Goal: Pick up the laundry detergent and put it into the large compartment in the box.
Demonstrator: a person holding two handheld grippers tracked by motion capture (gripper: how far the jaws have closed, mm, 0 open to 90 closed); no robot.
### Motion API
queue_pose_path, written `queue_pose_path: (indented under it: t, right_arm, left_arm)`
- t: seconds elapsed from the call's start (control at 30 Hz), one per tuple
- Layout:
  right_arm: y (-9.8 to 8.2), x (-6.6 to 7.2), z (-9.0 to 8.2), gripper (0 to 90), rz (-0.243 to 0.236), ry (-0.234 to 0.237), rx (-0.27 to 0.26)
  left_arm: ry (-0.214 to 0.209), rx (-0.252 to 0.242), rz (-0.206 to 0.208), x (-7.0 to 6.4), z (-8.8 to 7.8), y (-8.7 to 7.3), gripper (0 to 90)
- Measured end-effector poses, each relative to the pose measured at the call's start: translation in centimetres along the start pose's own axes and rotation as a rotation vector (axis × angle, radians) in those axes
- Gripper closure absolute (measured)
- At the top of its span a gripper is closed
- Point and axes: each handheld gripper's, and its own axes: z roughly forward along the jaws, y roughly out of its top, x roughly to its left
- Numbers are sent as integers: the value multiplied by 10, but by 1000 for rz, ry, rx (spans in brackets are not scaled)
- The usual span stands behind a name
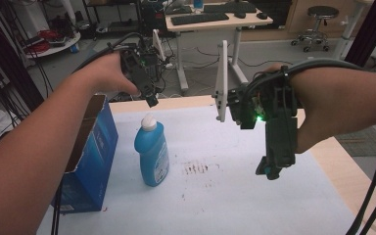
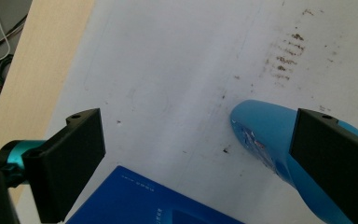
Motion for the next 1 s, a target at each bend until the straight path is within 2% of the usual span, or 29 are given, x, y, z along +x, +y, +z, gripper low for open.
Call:
queue_pose_path:
  t: [0.2,0.5,0.7,0.93,1.0]
  right_arm:
    - [2,4,1,32,10,-1,17]
    - [1,6,1,32,0,-6,10]
    - [-1,7,0,32,7,-12,13]
    - [-1,8,-1,32,-4,-15,7]
    - [-1,10,-1,32,-3,-27,10]
  left_arm:
    - [0,-9,4,-5,-2,-1,34]
    - [-5,-37,-6,-9,-11,-3,34]
    - [-5,-72,-30,-22,-25,-4,34]
    - [-5,-78,-53,-37,-42,-10,34]
    - [4,-56,-63,-47,-49,-14,34]
